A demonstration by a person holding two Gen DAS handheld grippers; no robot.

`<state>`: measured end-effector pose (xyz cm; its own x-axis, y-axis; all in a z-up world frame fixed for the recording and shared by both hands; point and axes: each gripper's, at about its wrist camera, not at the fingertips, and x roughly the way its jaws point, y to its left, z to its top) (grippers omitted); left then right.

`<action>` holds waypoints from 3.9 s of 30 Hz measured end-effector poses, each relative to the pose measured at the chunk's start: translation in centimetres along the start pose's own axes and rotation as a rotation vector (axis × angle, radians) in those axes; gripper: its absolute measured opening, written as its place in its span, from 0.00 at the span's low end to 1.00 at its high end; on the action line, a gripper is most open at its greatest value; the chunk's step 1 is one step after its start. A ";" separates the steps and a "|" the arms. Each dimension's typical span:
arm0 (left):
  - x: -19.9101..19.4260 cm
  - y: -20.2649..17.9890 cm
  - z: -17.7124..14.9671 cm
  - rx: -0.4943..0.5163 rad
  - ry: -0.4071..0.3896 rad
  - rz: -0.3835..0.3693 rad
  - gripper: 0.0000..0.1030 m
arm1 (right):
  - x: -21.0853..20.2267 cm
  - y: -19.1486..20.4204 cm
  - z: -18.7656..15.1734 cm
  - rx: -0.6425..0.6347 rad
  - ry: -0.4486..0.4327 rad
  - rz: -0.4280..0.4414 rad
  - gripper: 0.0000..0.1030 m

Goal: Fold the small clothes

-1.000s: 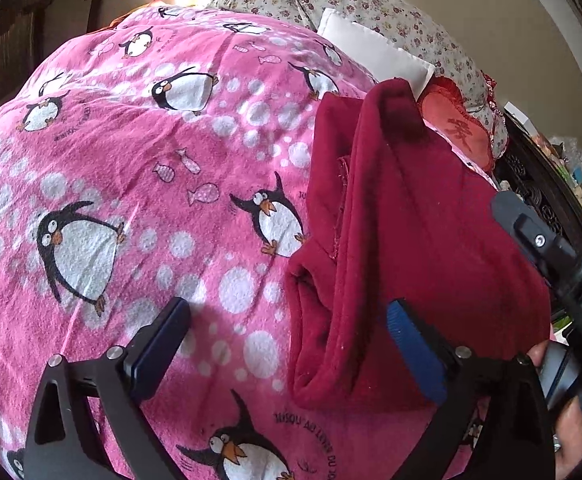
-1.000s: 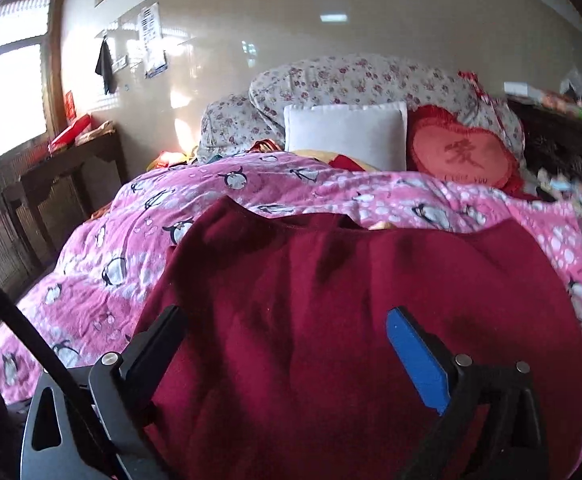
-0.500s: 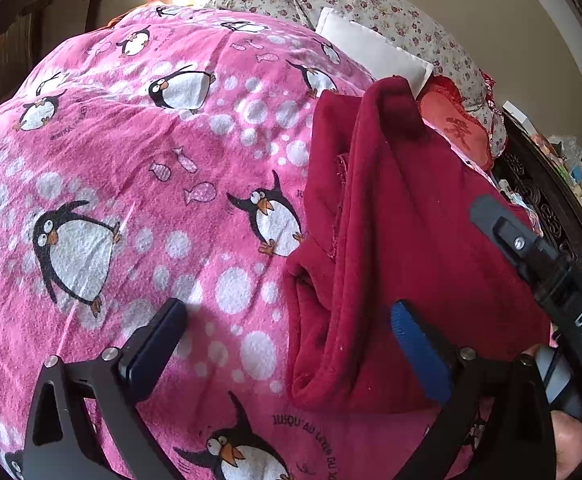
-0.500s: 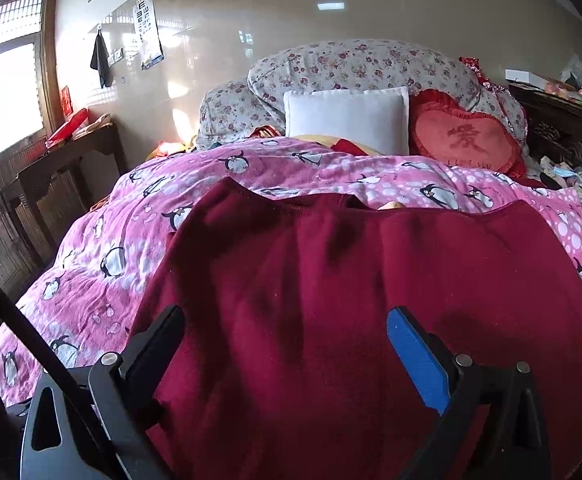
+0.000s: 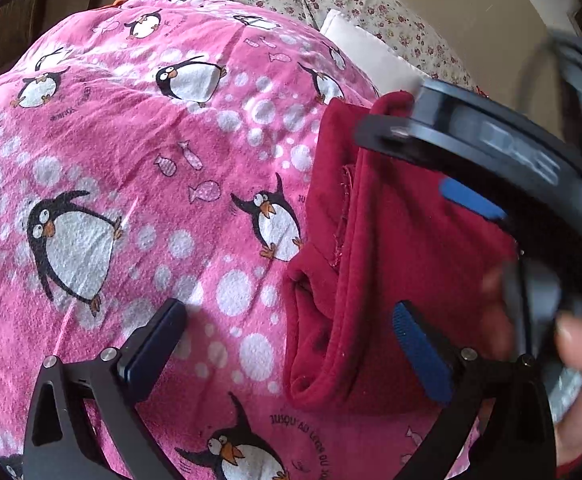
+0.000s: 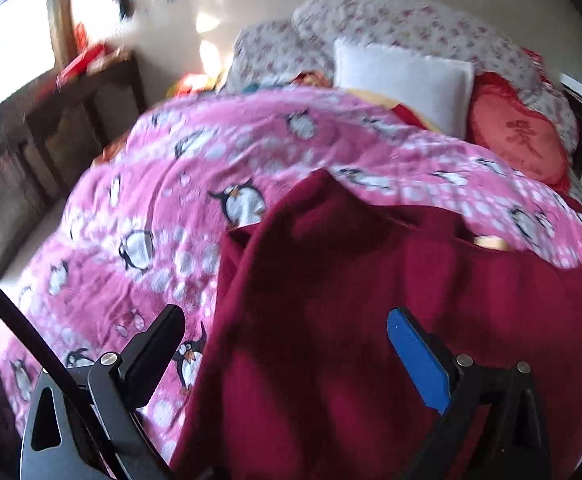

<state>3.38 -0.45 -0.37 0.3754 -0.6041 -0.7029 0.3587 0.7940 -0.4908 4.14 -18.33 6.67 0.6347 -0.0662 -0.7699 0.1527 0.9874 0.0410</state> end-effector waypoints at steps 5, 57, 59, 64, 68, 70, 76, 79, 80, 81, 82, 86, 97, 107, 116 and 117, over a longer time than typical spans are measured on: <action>0.1 0.1 0.1 0.003 -0.001 -0.002 1.00 | 3.4 0.9 1.4 -0.084 0.094 -0.037 0.99; 1.9 -17.9 -6.1 0.461 0.064 -0.055 0.73 | -11.0 -27.3 -10.0 0.512 -0.159 0.371 0.87; 2.7 -18.0 -6.4 0.471 0.070 -0.041 0.73 | -9.3 -26.6 -9.7 0.516 -0.135 0.374 0.86; 1.3 -19.1 -6.0 0.504 0.043 -0.063 0.73 | -11.2 -26.3 -8.8 0.416 -0.199 0.295 0.21; -0.4 -19.7 -5.9 0.521 -0.008 -0.078 0.74 | -14.2 -27.2 -8.7 0.350 -0.261 0.205 0.19; 0.3 -20.0 -6.0 0.525 -0.007 -0.068 0.76 | -13.9 -27.8 -8.7 0.341 -0.254 0.136 0.18; 3.8 -19.9 -7.1 0.541 0.073 -0.001 0.76 | -10.7 -29.1 -10.0 0.361 -0.164 -0.037 0.02; 3.7 -19.6 -6.8 0.522 0.077 -0.018 0.76 | -13.3 -29.2 -11.4 0.395 -0.205 0.071 0.08; 3.6 -19.6 -6.8 0.518 0.077 -0.019 0.76 | -14.5 -29.0 -12.1 0.398 -0.222 0.108 0.25; 3.7 -19.5 -6.9 0.518 0.076 -0.019 0.76 | -15.6 -28.9 -12.8 0.409 -0.238 0.139 0.49; 3.6 -19.5 -6.9 0.518 0.075 -0.015 0.76 | -16.8 -28.7 -13.7 0.425 -0.257 0.174 0.61; 3.3 -19.7 -7.1 0.516 0.060 -0.001 0.76 | -17.6 -26.0 -15.3 0.392 -0.222 0.279 0.70; 1.3 -20.4 -7.5 0.550 0.013 0.022 0.79 | -17.1 -24.2 -16.0 0.298 -0.243 0.151 0.19; 2.5 -19.9 -7.5 0.525 0.039 0.061 0.80 | -16.7 -25.0 -17.3 0.378 -0.220 0.068 0.38; 3.5 -21.8 -3.8 0.485 -0.070 0.153 0.80 | -17.1 -22.9 -13.3 0.308 -0.300 0.084 0.29; 4.2 -21.9 -3.6 0.480 -0.055 0.143 0.80 | -16.2 -23.1 -12.9 0.306 -0.288 0.064 0.28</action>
<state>-5.95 -20.16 5.54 0.4895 -0.5043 -0.7114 0.6482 0.7561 -0.0900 -19.45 -38.21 9.99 0.8290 -0.0869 -0.5524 0.2970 0.9054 0.3033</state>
